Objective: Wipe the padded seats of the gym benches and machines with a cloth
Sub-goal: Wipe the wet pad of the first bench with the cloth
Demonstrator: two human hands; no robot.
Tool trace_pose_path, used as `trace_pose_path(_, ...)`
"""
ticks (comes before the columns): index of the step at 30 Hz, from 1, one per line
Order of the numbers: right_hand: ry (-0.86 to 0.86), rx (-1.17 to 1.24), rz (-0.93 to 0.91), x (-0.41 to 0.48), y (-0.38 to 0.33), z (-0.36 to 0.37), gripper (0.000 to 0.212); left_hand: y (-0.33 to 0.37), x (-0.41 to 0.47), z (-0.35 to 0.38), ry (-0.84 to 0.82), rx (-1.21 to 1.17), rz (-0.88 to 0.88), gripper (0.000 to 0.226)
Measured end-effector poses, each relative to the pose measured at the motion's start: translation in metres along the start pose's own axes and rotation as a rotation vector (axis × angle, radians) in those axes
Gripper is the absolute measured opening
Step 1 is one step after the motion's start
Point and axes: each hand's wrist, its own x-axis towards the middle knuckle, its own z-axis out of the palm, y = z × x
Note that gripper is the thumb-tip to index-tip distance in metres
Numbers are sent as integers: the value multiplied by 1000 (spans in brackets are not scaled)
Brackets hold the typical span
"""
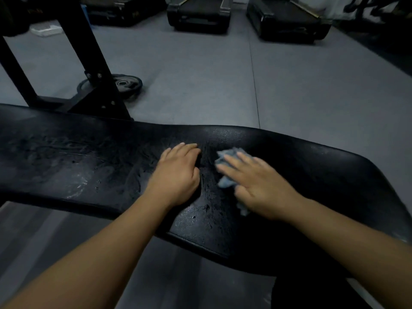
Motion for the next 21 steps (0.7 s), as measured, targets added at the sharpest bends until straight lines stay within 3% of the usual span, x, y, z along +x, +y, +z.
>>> trace_pose_path(3,12,-6,264,22,21,-7,78,4,-1,-2,-16,-13,-30,69)
trace_pose_path(5,34,3,358,38,-9,-5,73,5,-2,-4,-36,-20,-27,70)
trace_pose_path(10,14,65,-21,-45,-71,8,71,-12,-3,-14,-172,52,77,60)
trace_pose_path(12,26,35,7,-59,-53,7,70,-17,-9,-13,-172,78,100,60)
trace_pose_path(14,23,43,162,-41,-47,3,74,-15,-17,-11,-108,65,96,69)
trace_pose_path(17,71,85,380,-8,-94,8,76,-12,-23,-10,-68,-7,75,64)
trace_pose_path(21,109,92,155,-58,-132,20,66,-15,-28,-14,-81,-22,83,65)
